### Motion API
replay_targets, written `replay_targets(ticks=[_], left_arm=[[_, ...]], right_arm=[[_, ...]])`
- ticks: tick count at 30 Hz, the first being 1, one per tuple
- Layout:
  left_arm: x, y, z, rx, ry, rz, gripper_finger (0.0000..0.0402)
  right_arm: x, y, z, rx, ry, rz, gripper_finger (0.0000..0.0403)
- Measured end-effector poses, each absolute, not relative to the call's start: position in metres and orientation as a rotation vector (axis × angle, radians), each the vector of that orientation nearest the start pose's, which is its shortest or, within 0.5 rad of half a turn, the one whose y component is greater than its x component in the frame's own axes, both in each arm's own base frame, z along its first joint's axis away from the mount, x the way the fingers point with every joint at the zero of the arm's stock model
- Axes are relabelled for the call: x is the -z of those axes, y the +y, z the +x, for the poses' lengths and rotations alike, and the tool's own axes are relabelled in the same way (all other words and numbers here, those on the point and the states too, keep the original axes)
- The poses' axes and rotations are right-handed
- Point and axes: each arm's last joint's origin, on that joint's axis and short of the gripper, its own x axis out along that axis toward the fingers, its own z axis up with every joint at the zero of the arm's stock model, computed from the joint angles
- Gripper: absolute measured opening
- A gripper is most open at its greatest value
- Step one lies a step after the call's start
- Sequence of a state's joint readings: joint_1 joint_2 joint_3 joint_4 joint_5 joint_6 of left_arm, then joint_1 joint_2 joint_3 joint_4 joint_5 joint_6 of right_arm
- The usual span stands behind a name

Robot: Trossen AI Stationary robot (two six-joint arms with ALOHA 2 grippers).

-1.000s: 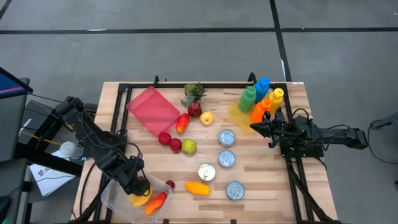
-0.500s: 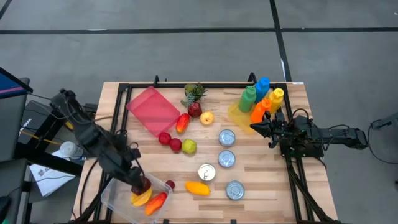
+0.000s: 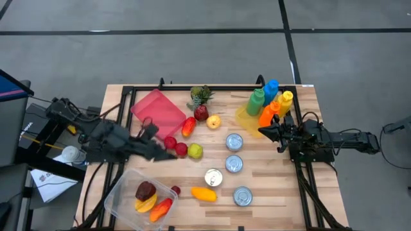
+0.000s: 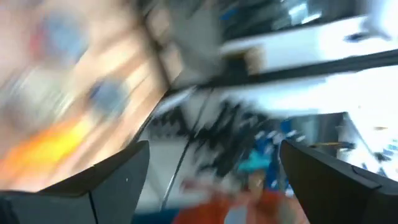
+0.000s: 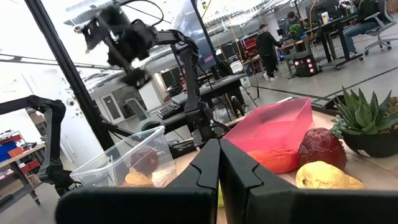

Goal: Pick & Place Food Item
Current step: Put the green apple into the transparent bin

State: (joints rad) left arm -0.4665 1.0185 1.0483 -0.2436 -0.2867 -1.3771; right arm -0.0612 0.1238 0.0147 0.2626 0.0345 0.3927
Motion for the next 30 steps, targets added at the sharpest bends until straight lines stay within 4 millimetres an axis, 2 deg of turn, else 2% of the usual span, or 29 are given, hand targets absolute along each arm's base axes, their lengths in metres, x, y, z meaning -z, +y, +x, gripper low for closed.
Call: replay_targets(ticks=[4, 7, 9, 15, 22, 26, 30], left_arm=[[-0.38, -0.072, 0.222, -0.038, 0.105, -1.102, 0.0347], [-0.369, -0.058, 0.237, -0.13, 0.121, -0.96, 0.0339], [-0.357, -0.052, 0.246, -0.191, 0.187, -0.88, 0.0334], [-0.315, -0.043, 0.275, -0.217, 0.435, -0.656, 0.0333], [-0.258, -0.048, 0.305, -0.25, 0.701, -0.473, 0.0333], [-0.231, -0.051, 0.319, -0.23, 0.787, -0.386, 0.0333], [-0.213, -0.05, 0.328, -0.244, 0.826, -0.245, 0.0333]], right_arm=[[-0.184, -0.007, 0.103, 0.064, -0.17, 0.39, 0.0], [-0.184, -0.007, 0.103, 0.064, -0.17, 0.39, 0.0], [-0.184, -0.007, 0.103, 0.064, -0.17, 0.39, 0.0], [-0.184, -0.007, 0.103, 0.064, -0.17, 0.389, 0.0], [-0.184, -0.007, 0.103, 0.064, -0.17, 0.39, 0.0], [-0.184, -0.007, 0.103, 0.064, -0.17, 0.39, 0.0], [-0.184, -0.007, 0.103, 0.064, -0.17, 0.39, 0.0]])
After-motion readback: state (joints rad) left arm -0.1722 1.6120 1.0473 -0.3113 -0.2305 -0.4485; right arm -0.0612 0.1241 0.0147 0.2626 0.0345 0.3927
